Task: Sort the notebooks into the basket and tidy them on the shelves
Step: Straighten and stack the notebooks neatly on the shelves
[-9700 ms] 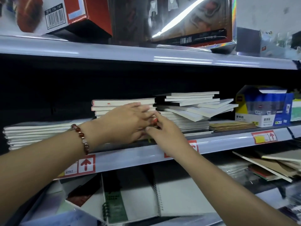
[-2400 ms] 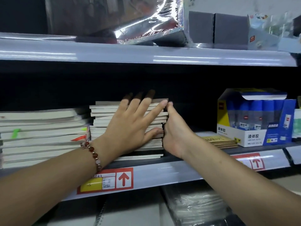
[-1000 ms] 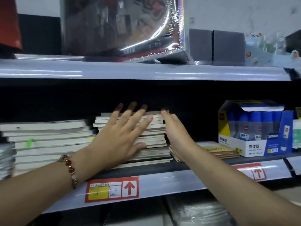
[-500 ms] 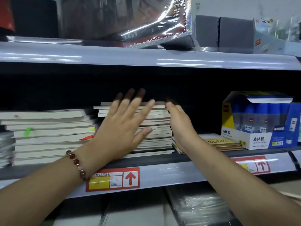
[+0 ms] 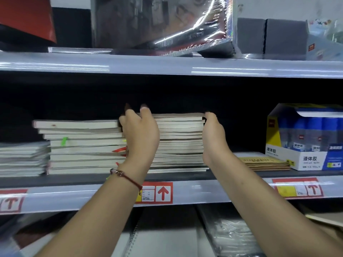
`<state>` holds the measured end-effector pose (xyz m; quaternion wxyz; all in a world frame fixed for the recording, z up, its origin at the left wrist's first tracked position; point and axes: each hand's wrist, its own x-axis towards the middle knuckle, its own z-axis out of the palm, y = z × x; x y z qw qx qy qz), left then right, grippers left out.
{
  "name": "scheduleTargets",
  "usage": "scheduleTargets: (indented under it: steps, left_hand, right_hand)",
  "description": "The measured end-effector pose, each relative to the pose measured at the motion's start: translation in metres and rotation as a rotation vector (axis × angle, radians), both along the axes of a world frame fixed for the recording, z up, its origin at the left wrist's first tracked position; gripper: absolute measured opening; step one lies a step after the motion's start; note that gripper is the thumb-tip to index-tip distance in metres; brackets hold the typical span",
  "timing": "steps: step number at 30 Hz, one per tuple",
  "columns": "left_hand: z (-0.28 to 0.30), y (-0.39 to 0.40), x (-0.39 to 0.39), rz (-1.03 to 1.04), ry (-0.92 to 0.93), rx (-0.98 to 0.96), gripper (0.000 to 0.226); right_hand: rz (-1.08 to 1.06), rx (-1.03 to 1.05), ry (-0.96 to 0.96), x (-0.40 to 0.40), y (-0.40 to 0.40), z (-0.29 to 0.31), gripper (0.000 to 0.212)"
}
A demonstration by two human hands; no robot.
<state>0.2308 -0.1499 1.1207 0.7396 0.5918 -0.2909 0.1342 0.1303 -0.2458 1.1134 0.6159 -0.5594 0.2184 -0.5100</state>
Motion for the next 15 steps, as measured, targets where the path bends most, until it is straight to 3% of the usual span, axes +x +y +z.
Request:
scheduleTargets:
  steps: [3, 6, 11, 15]
  left_hand:
    - [-0.004, -0.005, -0.002, 0.094, -0.055, 0.008, 0.032]
    - [-0.018, -0.005, -0.001, 0.219, -0.284, 0.126, 0.027]
    - [-0.033, -0.003, 0.014, 0.548, -0.903, 0.555, 0.055]
    - [-0.027, -0.004, 0.029, 0.56, -0.987, 0.731, 0.06]
  right_hand:
    - [-0.021, -0.037, 0.021, 0.003, 0.001, -0.001, 0.044]
    - [-0.03, -0.063, 0.05, -0.001, 0.002, -0.002, 0.049]
    - [0.051, -0.291, 0.231, -0.022, -0.004, -0.016, 0.059]
    - [0.035, -0.655, 0.515, -0.046, -0.027, -0.014, 0.041]
